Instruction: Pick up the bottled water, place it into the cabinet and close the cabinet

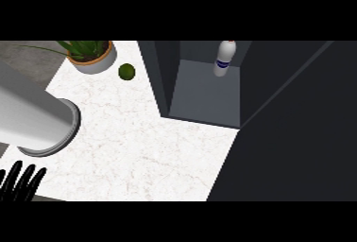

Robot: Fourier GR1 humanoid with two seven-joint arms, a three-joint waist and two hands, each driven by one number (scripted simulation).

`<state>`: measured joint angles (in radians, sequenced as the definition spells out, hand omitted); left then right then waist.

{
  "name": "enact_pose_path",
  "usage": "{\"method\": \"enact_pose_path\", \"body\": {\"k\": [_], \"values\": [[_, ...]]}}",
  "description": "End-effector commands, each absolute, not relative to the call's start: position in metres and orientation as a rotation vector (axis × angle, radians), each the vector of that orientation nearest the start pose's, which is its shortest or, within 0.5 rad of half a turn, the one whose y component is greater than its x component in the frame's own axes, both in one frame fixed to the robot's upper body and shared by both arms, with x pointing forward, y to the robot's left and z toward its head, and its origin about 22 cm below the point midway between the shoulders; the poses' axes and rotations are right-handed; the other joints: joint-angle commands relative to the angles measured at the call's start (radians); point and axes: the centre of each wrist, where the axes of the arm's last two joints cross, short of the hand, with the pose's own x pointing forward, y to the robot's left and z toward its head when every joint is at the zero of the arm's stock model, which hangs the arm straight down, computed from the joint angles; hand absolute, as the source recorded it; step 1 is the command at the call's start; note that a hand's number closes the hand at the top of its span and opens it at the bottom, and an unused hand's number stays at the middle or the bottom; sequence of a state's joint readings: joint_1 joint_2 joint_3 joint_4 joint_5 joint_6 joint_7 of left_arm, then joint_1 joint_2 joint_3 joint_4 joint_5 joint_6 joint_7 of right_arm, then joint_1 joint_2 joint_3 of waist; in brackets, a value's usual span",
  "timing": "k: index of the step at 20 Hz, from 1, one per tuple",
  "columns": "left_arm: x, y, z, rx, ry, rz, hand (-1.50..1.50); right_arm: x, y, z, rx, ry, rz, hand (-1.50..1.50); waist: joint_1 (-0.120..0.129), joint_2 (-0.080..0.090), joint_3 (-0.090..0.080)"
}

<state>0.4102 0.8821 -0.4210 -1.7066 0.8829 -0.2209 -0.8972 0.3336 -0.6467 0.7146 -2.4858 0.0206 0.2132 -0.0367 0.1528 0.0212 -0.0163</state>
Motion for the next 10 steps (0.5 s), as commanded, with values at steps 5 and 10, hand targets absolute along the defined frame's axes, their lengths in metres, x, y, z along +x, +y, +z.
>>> {"method": "enact_pose_path", "body": {"k": [5, 10], "values": [[0.116, 0.356, 0.011, -0.537, -1.830, 0.006, -1.50, 0.093, -0.166, 0.139, 0.723, -1.691, 0.966, 1.50, 0.030, 0.014, -0.002], [0.124, 0.359, 0.017, -0.519, -1.869, 0.005, -1.50, 0.102, -0.165, 0.133, 0.703, -1.690, 0.869, 1.50, 0.038, 0.024, -0.001]]}}
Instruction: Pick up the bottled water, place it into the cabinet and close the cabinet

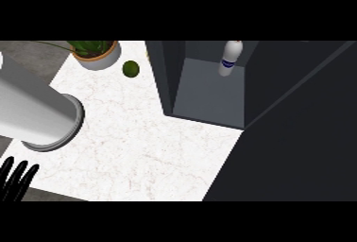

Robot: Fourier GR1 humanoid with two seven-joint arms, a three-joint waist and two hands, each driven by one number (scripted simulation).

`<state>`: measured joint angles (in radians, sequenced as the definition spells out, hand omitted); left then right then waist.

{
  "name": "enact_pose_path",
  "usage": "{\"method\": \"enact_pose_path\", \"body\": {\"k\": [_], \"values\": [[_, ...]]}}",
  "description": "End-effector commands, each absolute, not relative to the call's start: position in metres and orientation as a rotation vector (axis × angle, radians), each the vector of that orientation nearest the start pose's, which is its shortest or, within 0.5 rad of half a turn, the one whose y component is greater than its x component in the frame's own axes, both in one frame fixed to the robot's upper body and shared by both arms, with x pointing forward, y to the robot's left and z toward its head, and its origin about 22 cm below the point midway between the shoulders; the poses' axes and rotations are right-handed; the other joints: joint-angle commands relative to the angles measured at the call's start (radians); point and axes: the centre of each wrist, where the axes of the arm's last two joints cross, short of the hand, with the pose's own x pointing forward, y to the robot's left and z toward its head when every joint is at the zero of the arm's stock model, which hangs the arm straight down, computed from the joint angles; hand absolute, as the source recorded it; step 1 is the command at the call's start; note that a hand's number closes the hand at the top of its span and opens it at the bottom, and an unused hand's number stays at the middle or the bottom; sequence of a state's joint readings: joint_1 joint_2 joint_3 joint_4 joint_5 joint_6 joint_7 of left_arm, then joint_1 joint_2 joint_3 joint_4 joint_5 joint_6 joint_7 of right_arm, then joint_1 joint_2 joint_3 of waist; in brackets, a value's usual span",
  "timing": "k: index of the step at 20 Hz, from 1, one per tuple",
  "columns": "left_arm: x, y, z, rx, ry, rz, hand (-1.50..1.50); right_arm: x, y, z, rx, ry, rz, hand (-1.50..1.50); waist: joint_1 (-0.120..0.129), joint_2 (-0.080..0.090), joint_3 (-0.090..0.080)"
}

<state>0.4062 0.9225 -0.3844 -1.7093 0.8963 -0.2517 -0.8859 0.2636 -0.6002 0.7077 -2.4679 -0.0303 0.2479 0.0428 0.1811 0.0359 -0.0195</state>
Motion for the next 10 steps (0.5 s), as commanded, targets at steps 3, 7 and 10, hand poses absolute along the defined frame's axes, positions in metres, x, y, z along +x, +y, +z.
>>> {"method": "enact_pose_path", "body": {"k": [3, 7, 10], "values": [[0.127, 0.363, 0.021, -0.521, -1.871, 0.007, -1.50, 0.106, -0.163, 0.131, 0.723, -1.675, 0.809, 1.50, 0.011, 0.018, 0.003], [0.130, 0.366, 0.027, -0.543, -1.875, -0.015, -1.50, 0.118, -0.158, 0.125, 0.759, -1.634, 0.722, 1.50, 0.031, 0.022, 0.006], [0.130, 0.371, 0.026, -0.508, -1.882, -0.012, -1.50, 0.132, -0.149, 0.121, 0.799, -1.605, 0.662, 1.50, 0.028, 0.022, 0.007]]}}
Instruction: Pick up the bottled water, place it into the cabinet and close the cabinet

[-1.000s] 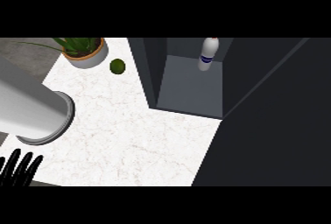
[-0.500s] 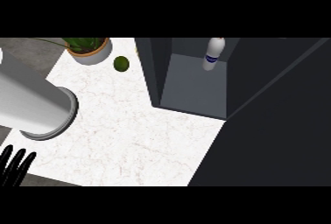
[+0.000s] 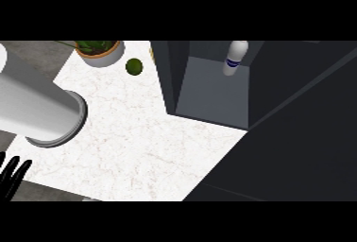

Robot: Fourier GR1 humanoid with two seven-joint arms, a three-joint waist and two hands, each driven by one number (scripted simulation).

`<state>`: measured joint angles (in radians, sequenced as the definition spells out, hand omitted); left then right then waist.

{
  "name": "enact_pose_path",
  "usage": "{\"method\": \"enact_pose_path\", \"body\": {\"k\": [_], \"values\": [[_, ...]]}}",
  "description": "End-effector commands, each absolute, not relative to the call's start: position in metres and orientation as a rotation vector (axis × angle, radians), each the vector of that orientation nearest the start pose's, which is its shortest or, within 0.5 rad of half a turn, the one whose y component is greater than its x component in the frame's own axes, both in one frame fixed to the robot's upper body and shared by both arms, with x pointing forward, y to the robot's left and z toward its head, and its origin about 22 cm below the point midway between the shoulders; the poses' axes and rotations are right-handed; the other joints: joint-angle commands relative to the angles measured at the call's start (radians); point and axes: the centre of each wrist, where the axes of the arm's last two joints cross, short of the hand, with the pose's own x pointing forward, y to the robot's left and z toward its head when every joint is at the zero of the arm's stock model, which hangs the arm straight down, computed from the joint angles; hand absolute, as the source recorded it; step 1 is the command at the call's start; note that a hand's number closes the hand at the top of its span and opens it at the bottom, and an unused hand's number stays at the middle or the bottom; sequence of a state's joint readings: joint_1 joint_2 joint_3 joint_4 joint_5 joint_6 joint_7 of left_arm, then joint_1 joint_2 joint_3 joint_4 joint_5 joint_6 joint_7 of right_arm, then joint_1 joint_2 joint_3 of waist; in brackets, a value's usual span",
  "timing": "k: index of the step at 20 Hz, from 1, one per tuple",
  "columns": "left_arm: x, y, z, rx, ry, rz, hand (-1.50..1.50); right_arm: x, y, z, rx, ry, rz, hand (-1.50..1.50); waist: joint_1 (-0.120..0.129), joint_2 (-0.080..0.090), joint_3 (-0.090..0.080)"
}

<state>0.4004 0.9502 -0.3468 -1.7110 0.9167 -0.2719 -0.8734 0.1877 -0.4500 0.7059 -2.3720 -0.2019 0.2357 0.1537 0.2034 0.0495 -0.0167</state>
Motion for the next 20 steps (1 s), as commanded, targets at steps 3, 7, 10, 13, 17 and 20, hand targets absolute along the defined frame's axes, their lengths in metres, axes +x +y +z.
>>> {"method": "enact_pose_path", "body": {"k": [3, 7, 10, 13, 17, 20], "values": [[0.132, 0.369, 0.030, -0.549, -1.875, -0.023, -1.50, 0.146, -0.140, 0.117, 0.910, -1.553, 0.656, 1.50, 0.014, 0.011, 0.007], [0.130, 0.370, 0.027, -0.530, -1.881, 0.018, -1.50, 0.184, -0.143, 0.115, 0.818, -1.558, 0.575, 1.50, -0.004, -0.003, 0.008], [0.127, 0.380, 0.028, -0.502, -1.853, 0.013, -1.50, 0.220, -0.147, 0.115, 0.713, -1.592, 0.498, 1.50, -0.026, -0.011, 0.009], [0.119, 0.383, 0.023, -0.504, -1.848, 0.034, -1.50, 0.255, -0.139, 0.120, 0.604, -1.616, 0.400, 1.50, -0.040, -0.026, 0.010], [0.121, 0.379, 0.027, -0.523, -1.832, 0.065, -1.50, 0.307, -0.115, 0.135, 0.524, -1.616, 0.361, 1.50, -0.057, -0.023, 0.014], [0.117, 0.391, 0.023, -0.507, -1.841, 0.060, -1.50, 0.345, -0.115, 0.145, 0.462, -1.615, 0.368, 1.50, -0.075, -0.025, 0.014]]}}
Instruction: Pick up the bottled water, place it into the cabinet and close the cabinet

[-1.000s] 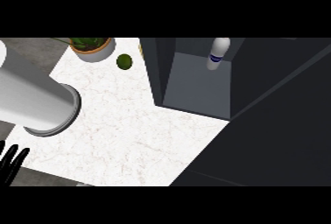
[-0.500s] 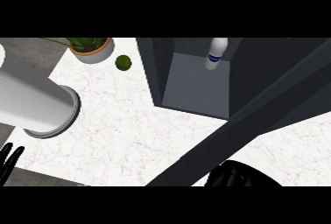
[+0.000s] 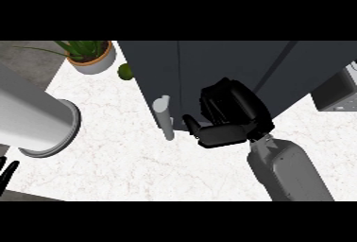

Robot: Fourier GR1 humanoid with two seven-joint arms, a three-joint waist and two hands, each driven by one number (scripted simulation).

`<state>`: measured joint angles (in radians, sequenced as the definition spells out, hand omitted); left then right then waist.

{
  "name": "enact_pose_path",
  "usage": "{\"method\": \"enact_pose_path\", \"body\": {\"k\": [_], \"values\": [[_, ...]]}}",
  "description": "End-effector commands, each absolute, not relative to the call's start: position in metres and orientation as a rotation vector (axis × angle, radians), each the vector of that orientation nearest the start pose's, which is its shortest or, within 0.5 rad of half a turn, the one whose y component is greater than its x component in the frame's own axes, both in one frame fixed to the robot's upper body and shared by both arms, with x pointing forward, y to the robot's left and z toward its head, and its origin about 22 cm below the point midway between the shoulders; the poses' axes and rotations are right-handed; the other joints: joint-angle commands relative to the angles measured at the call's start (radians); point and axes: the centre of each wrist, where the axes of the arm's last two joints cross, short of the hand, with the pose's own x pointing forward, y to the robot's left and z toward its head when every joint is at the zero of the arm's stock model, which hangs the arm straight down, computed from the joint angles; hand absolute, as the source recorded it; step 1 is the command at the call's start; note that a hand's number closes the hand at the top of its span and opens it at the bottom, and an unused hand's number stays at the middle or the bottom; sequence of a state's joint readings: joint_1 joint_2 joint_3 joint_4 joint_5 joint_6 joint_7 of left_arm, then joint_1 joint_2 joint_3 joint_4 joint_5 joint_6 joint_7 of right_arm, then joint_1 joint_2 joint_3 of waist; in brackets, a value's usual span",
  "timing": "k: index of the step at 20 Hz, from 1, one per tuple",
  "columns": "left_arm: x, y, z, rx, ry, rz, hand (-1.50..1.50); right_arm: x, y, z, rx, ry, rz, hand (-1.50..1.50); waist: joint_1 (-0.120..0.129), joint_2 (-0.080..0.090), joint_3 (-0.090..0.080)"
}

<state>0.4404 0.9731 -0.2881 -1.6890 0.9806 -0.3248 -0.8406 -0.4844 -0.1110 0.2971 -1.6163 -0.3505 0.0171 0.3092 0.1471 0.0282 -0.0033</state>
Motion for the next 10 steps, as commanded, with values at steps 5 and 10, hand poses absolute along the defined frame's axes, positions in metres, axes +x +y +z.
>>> {"method": "enact_pose_path", "body": {"k": [5, 10], "values": [[0.123, 0.393, 0.030, -0.530, -1.840, 0.040, -1.50, 0.384, -0.110, 0.143, 0.395, -1.600, 0.373, 1.50, -0.033, -0.001, 0.002], [0.122, 0.381, 0.027, -0.512, -1.846, 0.064, -1.50, 0.368, -0.102, 0.119, 0.451, -1.500, 0.401, 1.50, -0.048, -0.014, 0.006]]}}
